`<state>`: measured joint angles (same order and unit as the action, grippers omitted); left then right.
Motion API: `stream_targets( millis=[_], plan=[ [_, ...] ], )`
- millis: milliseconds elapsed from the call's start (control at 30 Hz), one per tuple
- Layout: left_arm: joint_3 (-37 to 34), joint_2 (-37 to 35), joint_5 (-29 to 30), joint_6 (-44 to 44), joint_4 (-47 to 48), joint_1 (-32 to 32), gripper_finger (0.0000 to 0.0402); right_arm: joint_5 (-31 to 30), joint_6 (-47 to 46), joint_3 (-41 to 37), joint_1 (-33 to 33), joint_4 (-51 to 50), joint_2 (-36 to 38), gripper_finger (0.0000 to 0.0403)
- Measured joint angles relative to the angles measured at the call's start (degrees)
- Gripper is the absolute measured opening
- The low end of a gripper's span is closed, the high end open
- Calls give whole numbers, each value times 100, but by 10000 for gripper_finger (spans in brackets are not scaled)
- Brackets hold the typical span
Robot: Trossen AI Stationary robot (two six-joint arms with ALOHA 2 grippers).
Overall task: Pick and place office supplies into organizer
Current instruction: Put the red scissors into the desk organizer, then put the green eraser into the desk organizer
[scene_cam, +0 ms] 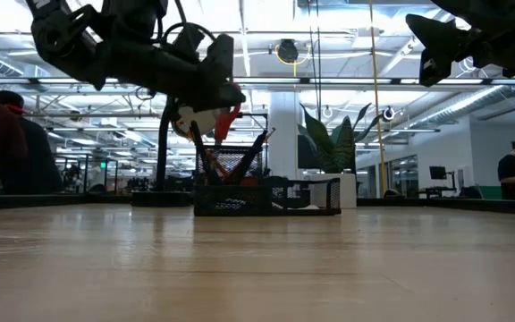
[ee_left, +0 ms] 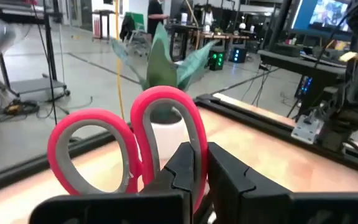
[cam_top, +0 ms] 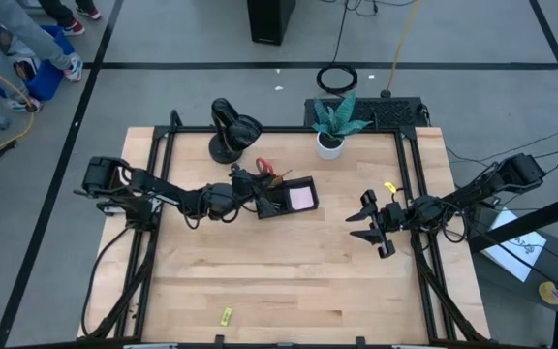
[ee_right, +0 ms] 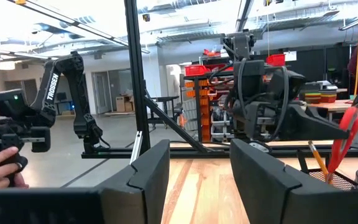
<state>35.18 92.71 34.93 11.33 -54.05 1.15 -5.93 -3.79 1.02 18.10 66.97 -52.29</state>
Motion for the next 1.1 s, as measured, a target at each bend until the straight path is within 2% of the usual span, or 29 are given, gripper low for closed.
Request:
stream_targets(
  millis=[233, 367, 533, 833, 1000, 1100],
  plan=[
    [-276, -3, -39, 238, -9, -2, 29, -2, -2, -2, -1, 1, 0, 160],
    [-348, -9, -38, 274, -50, 0, 43, -1, -1, -1, 0, -1, 0, 160],
    [-370, 3, -249, 9, 52, 11, 91, -2, -2, 0, 1, -1, 0, 160],
    [-363, -2, -495, -388, -205, 53, 212, -1, -2, 0, 1, -1, 0, 160],
    [-324, -6, -493, -453, -678, 357, 240, 0, 0, 0, 0, -1, 0, 160],
    [-322, -79, -115, -161, -836, 690, 245, -1, -1, -1, 1, -1, 0, 160]
  ],
)
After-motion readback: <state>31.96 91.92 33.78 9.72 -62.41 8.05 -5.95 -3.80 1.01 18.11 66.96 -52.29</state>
